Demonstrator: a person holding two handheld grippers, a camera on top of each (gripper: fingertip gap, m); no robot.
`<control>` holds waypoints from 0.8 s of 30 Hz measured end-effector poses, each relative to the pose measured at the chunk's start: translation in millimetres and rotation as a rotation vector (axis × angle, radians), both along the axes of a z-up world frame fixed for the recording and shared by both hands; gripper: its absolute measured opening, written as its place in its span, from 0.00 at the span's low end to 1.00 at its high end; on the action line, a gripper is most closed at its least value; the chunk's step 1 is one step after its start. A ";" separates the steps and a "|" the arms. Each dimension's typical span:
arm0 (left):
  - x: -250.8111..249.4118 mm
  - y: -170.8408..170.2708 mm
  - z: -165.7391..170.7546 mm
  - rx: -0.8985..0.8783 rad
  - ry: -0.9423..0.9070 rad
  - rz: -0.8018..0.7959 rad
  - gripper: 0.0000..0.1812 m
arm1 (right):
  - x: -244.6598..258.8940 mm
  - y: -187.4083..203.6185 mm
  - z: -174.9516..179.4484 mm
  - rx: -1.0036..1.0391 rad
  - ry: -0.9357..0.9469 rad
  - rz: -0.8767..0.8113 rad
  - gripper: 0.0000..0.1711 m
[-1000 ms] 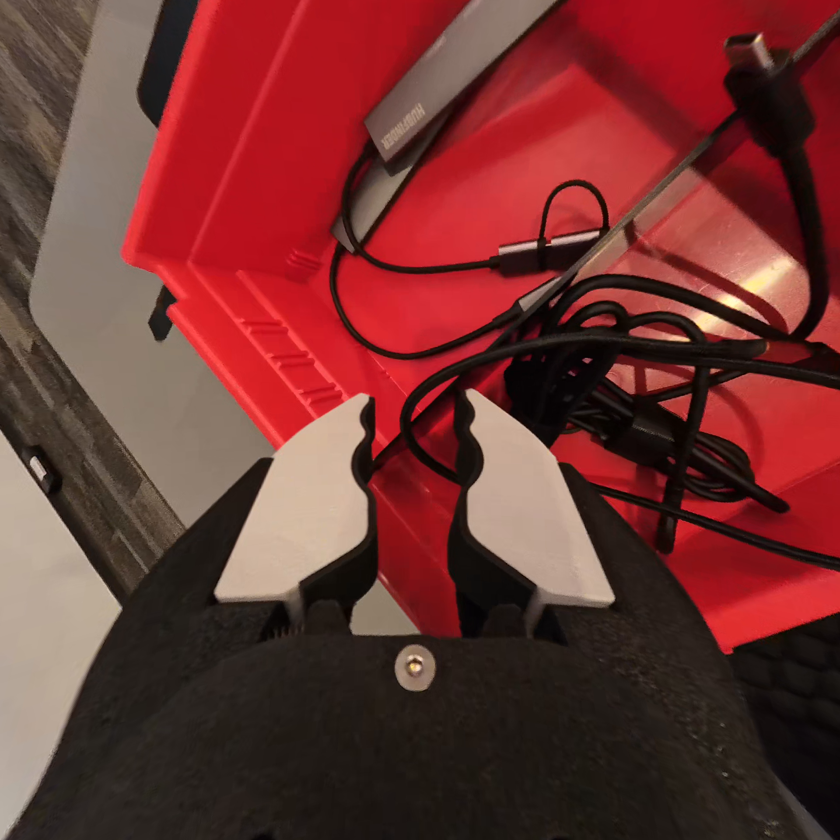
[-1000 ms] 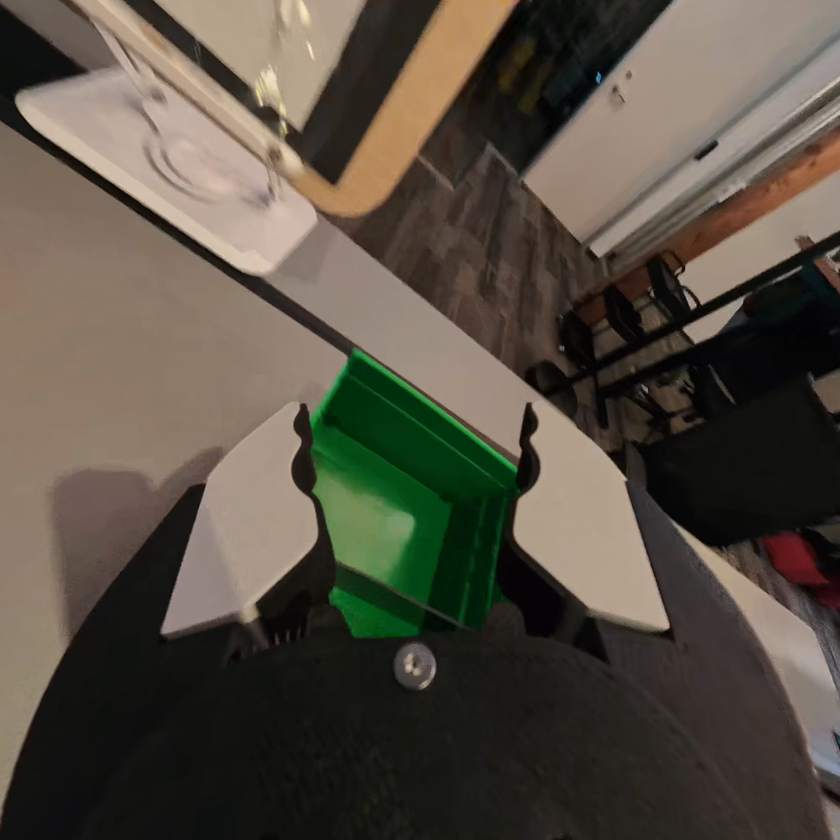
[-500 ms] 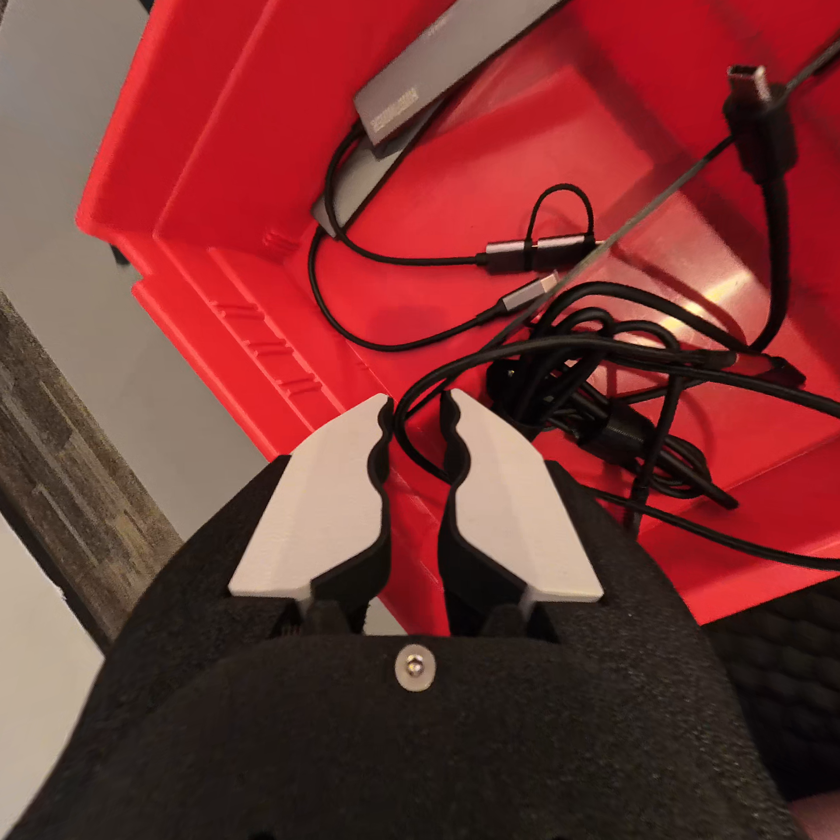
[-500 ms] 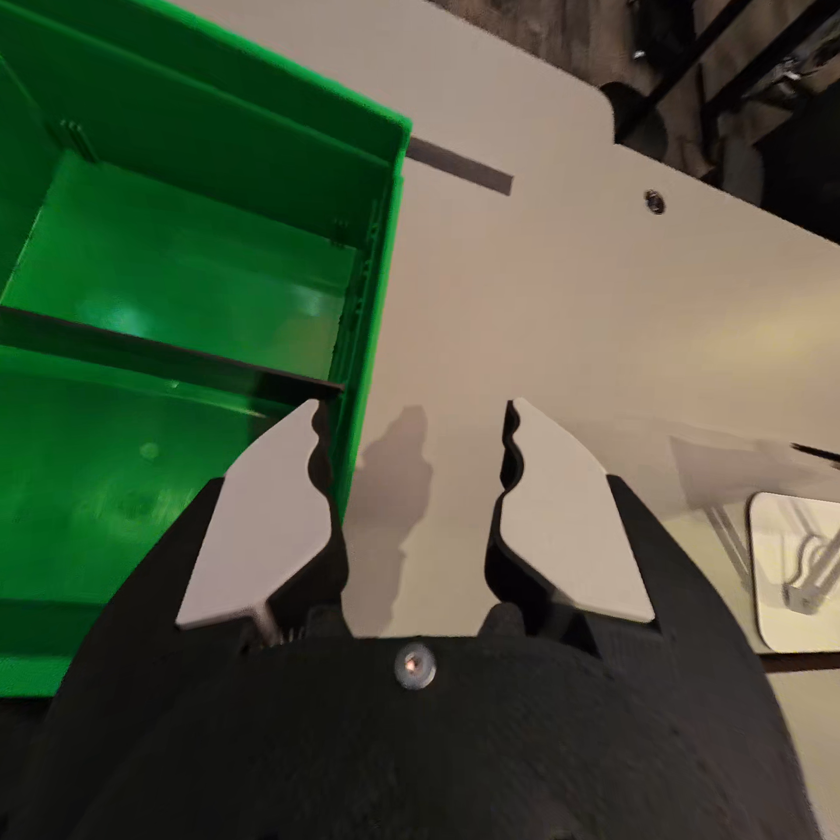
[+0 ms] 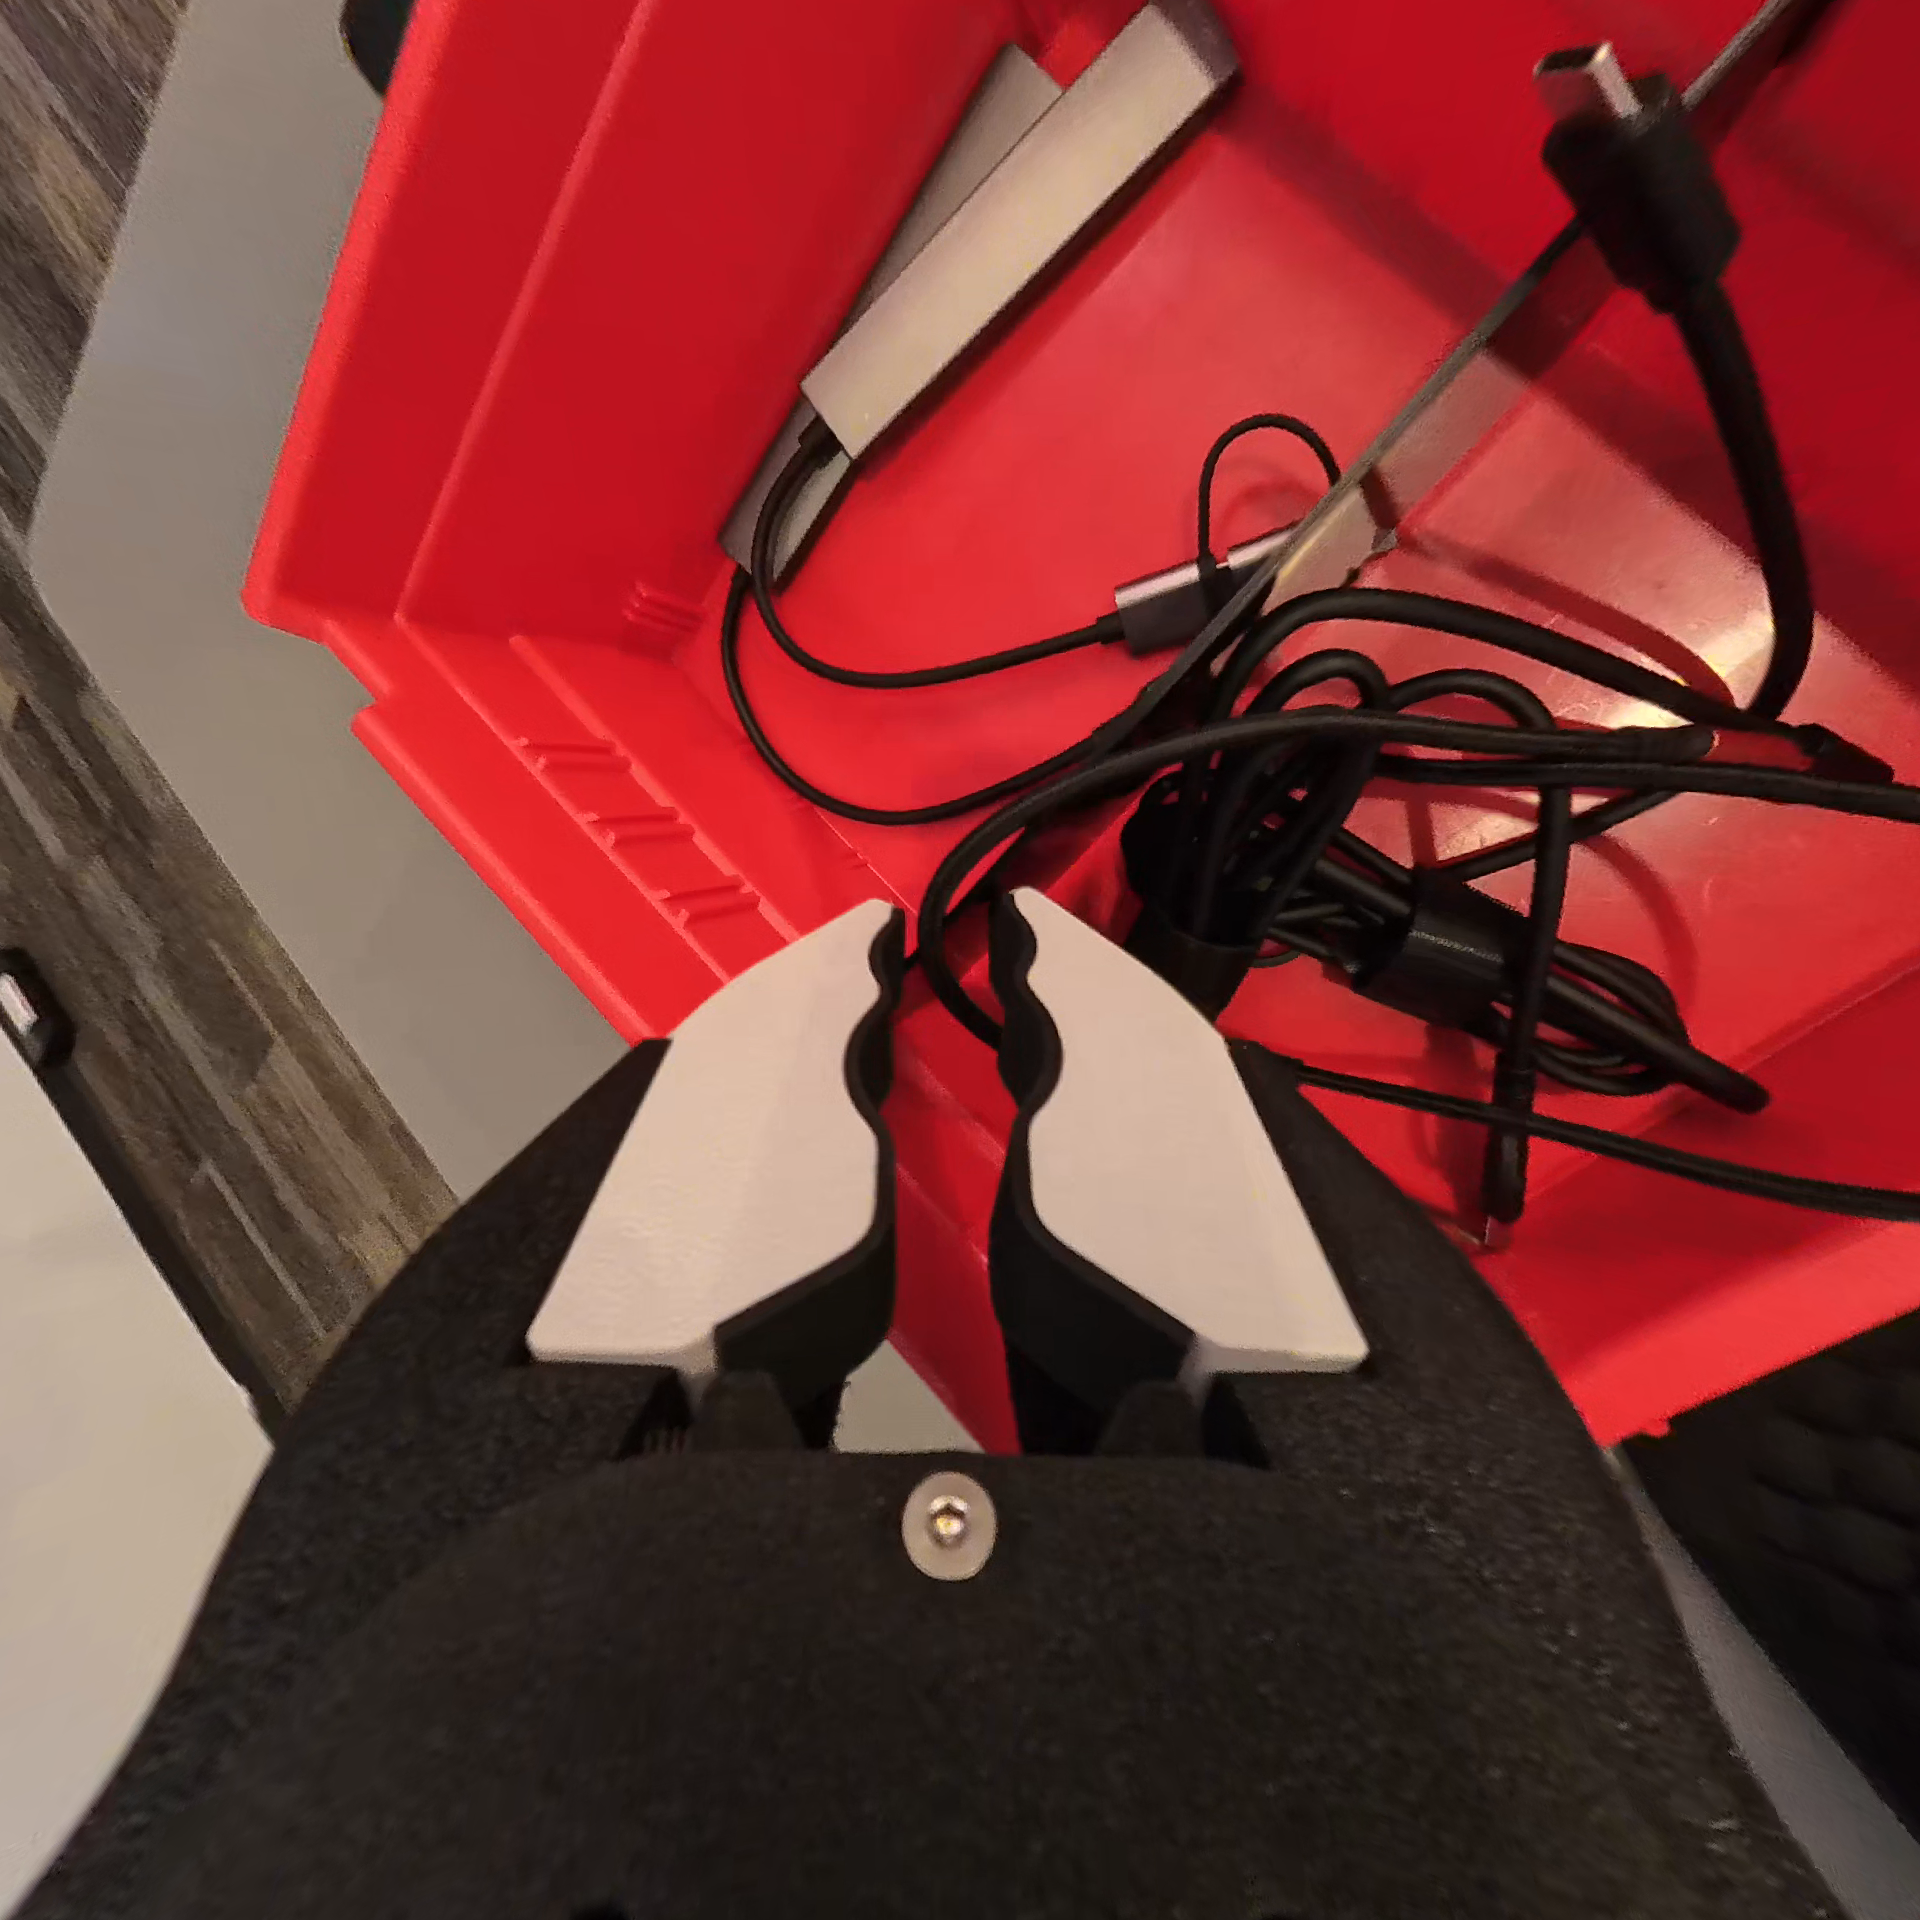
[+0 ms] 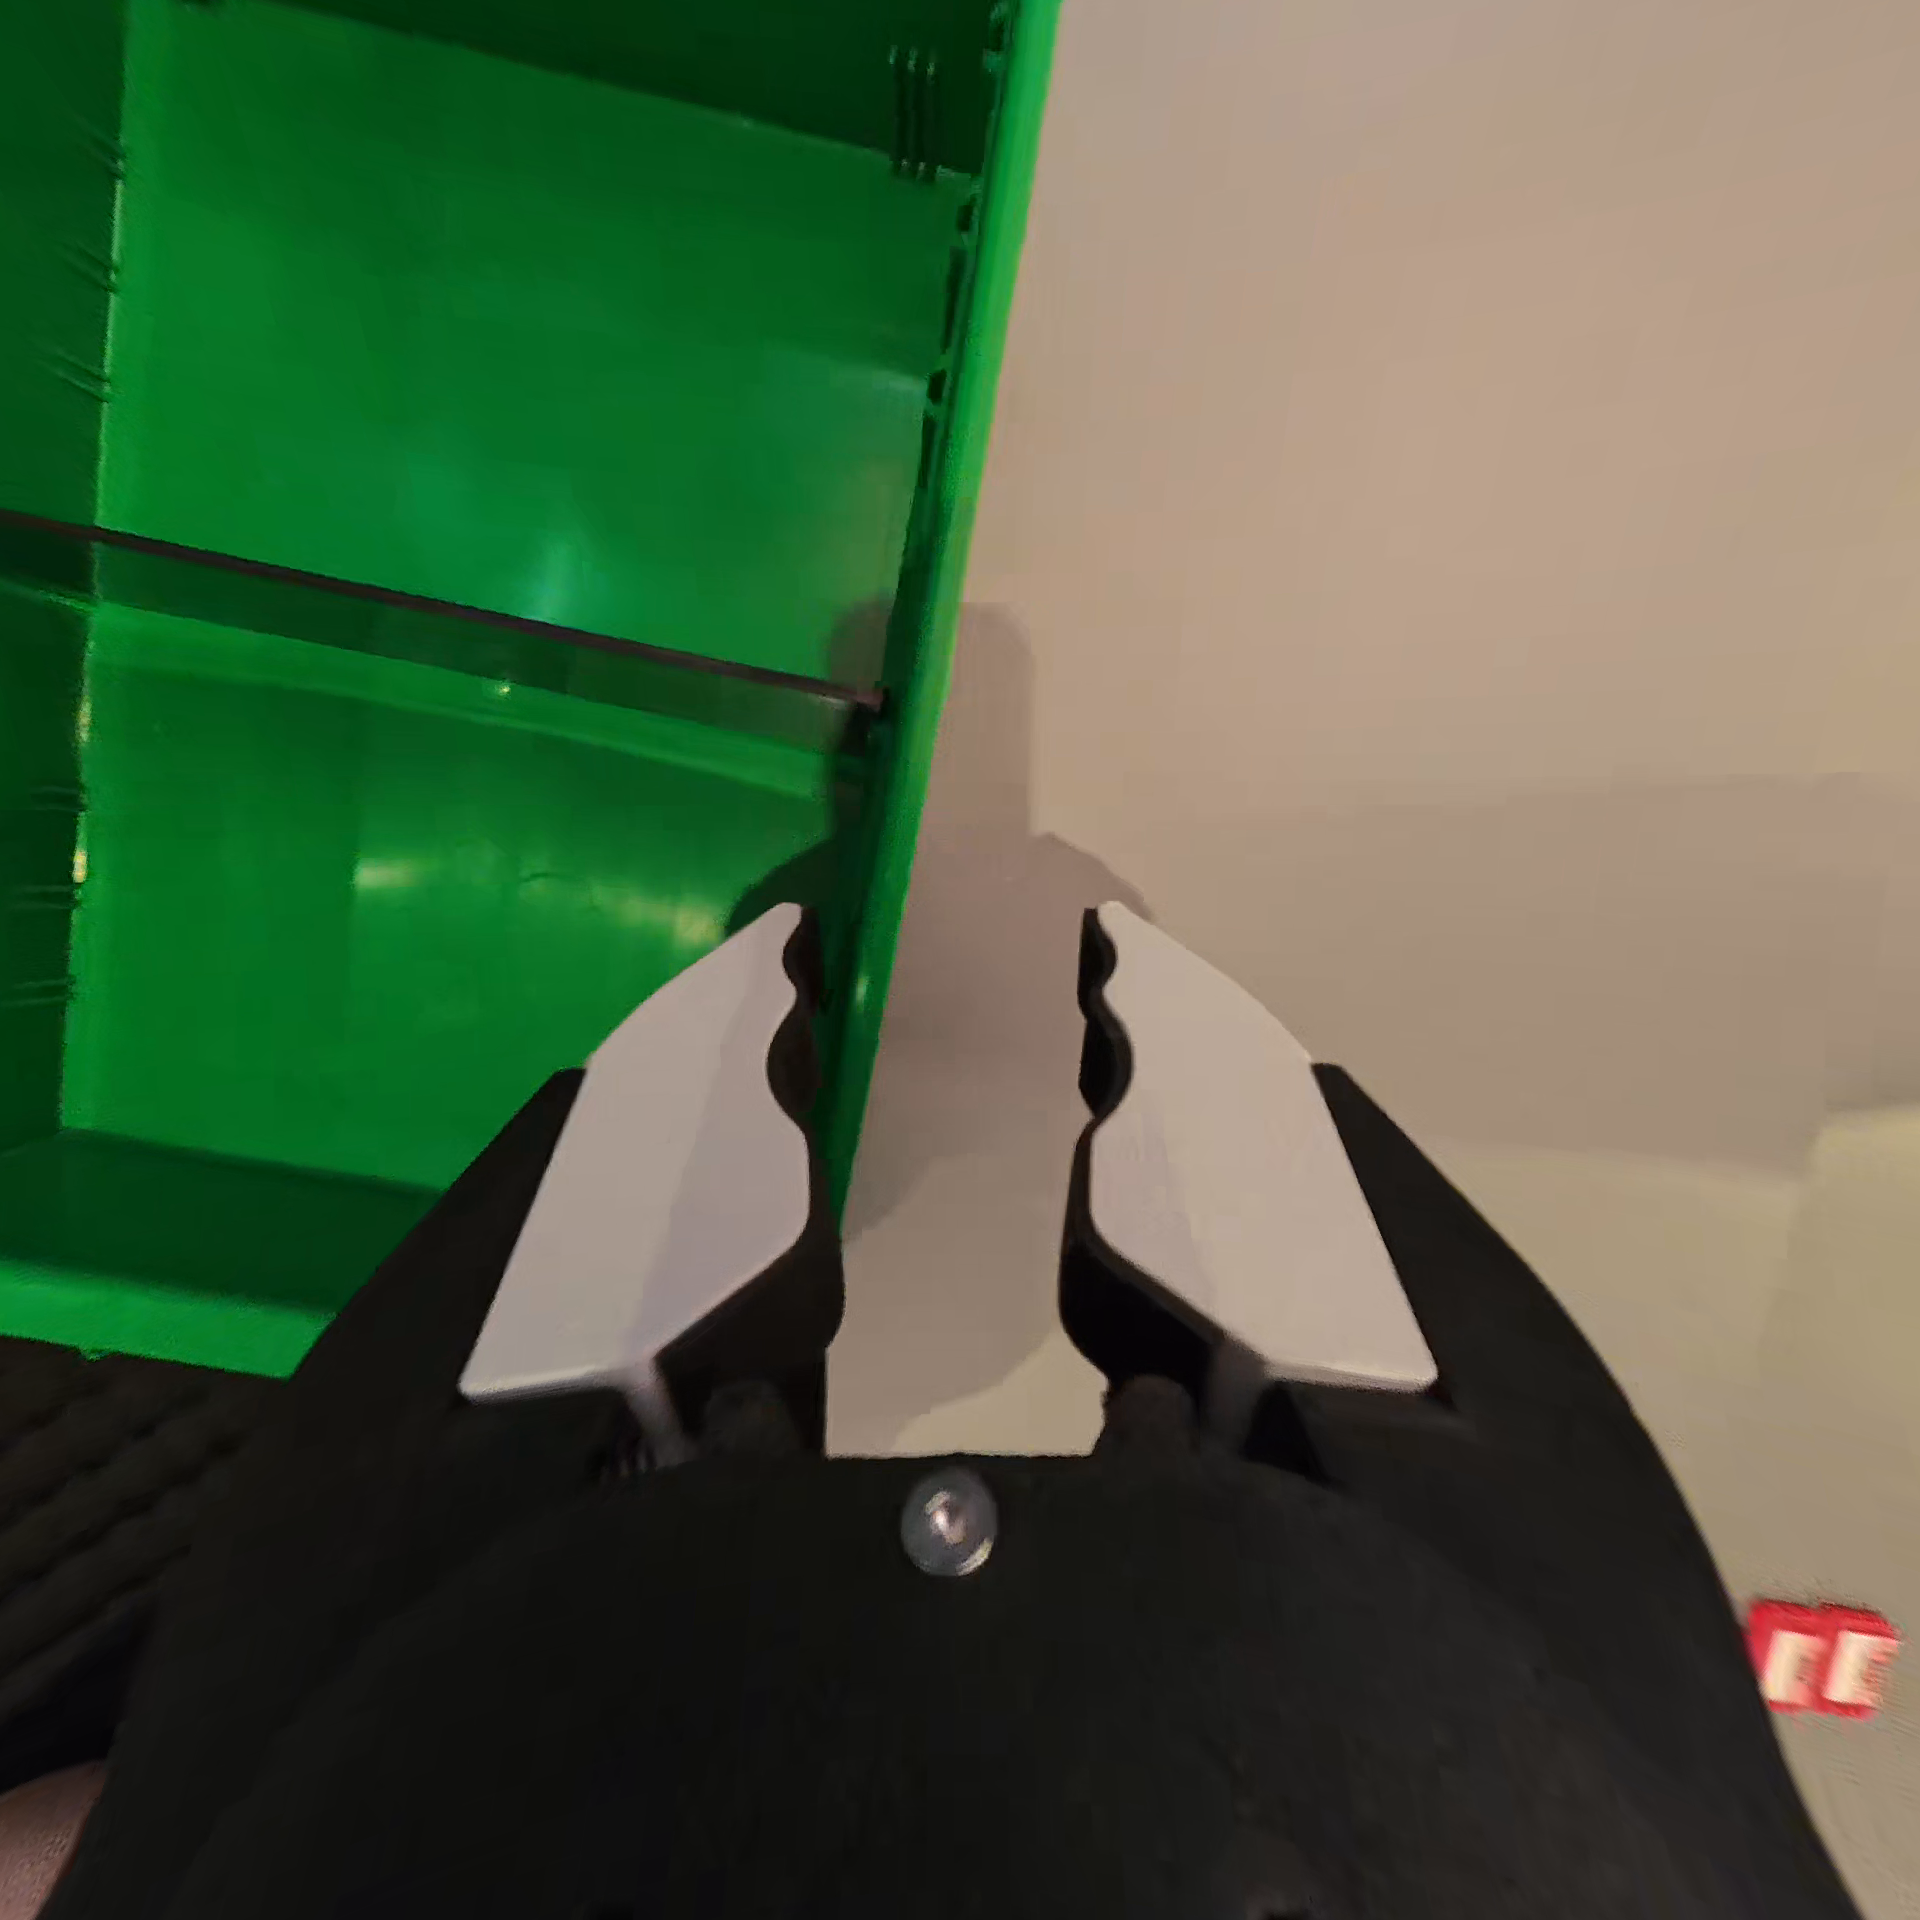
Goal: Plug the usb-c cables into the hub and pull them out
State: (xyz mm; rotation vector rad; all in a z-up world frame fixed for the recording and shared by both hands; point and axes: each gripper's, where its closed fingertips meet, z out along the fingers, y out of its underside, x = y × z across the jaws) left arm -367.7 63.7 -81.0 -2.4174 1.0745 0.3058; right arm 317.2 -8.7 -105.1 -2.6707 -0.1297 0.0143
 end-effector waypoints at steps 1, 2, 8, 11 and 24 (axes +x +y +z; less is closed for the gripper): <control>-1.5 -2.1 1.2 -0.008 0.001 0.013 0.08 | -2.4 -1.9 -0.8 -0.011 0.030 0.000 0.26; -2.8 -3.7 1.9 -0.011 0.002 0.019 0.07 | -4.3 -2.5 -1.2 -0.015 0.052 -0.002 0.23; -5.7 -3.5 1.9 -0.006 -0.039 0.010 0.07 | -5.7 -2.3 -1.6 -0.049 0.129 -0.049 0.11; -9.8 0.5 2.4 0.022 -0.020 0.004 0.07 | 5.0 0.5 -0.8 -0.004 0.056 -0.013 0.07; -15.7 -5.8 6.5 0.019 0.069 -0.001 0.05 | 5.4 -5.9 -1.3 -0.024 0.079 -0.023 0.06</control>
